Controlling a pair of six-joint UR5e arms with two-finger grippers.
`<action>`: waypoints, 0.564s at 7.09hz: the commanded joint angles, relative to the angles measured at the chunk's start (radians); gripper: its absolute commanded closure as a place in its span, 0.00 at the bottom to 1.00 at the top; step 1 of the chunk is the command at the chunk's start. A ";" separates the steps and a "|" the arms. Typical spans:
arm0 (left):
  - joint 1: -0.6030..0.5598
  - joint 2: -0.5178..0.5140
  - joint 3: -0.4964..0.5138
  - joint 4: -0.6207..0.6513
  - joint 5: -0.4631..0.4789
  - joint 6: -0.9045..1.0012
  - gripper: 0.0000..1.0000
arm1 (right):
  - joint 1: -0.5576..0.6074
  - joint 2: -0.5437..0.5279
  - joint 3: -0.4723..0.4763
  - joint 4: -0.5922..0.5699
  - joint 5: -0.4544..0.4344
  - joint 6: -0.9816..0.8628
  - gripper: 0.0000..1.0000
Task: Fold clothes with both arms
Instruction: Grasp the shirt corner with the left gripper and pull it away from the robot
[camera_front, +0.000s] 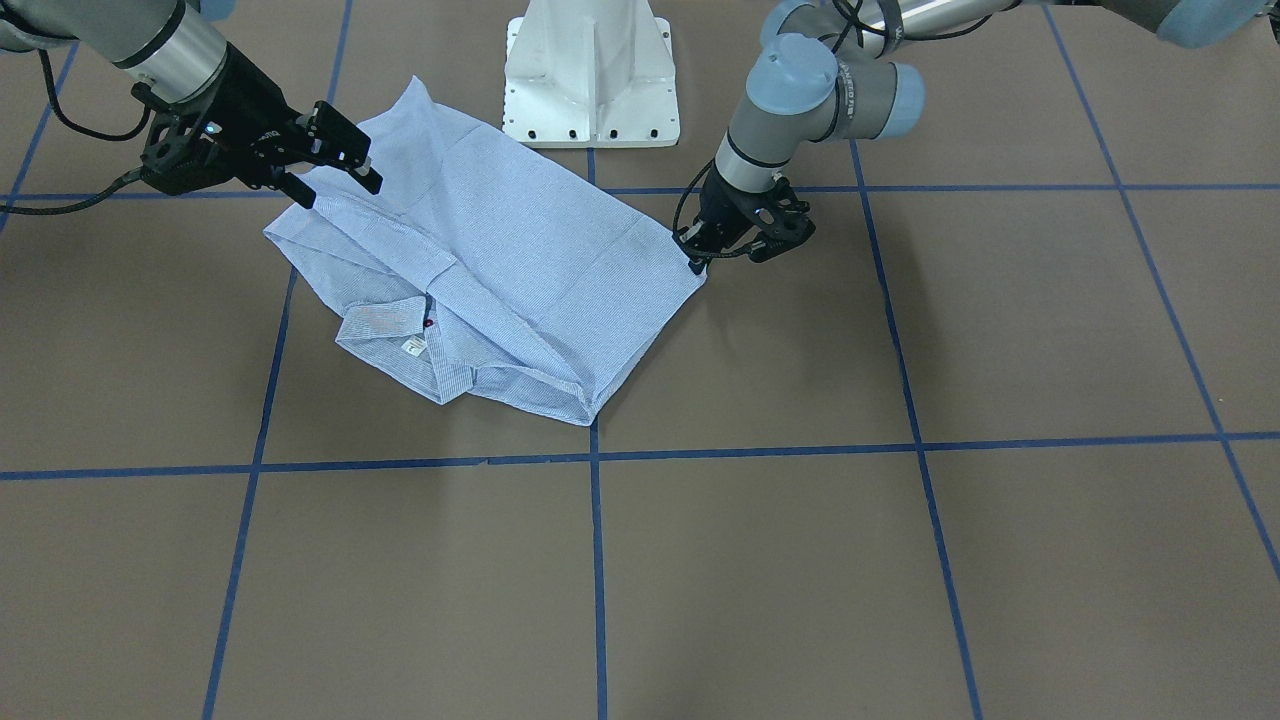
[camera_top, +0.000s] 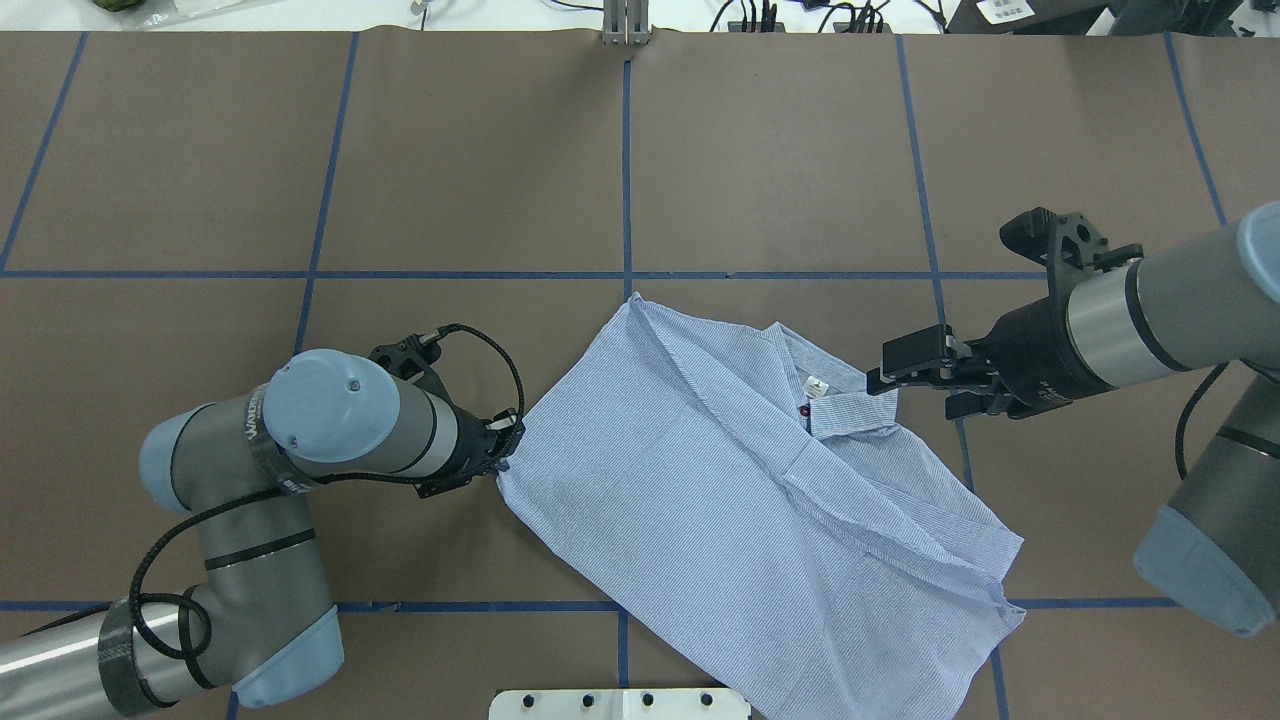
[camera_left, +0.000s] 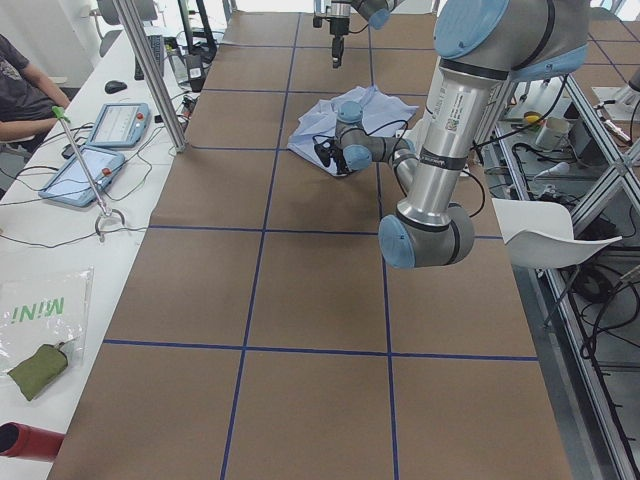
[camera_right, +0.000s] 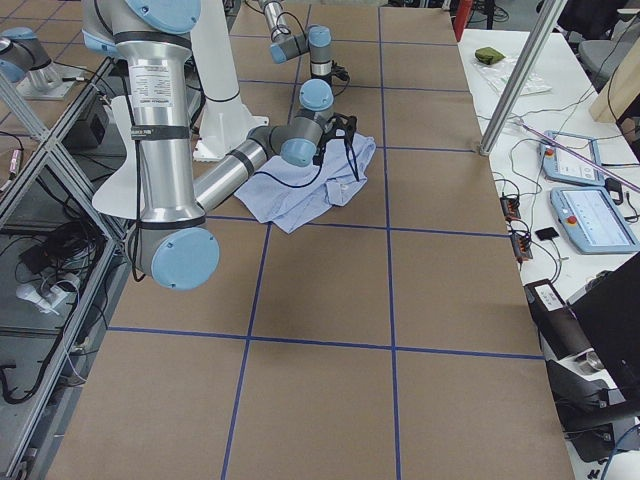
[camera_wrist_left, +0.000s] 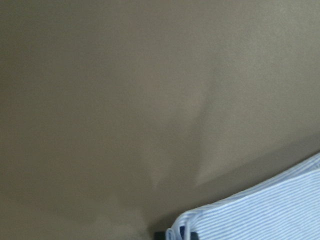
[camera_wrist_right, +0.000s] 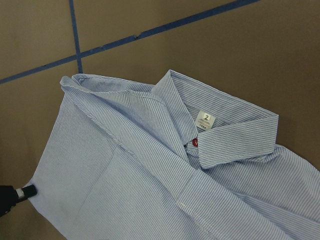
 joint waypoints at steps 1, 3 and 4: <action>-0.113 -0.092 0.071 -0.001 0.000 0.025 1.00 | 0.015 0.000 0.001 0.000 0.000 0.000 0.00; -0.239 -0.237 0.311 -0.037 0.006 0.216 1.00 | 0.029 0.000 -0.001 0.000 -0.003 0.000 0.00; -0.298 -0.289 0.441 -0.124 0.007 0.297 1.00 | 0.035 0.000 -0.001 0.000 -0.003 0.000 0.00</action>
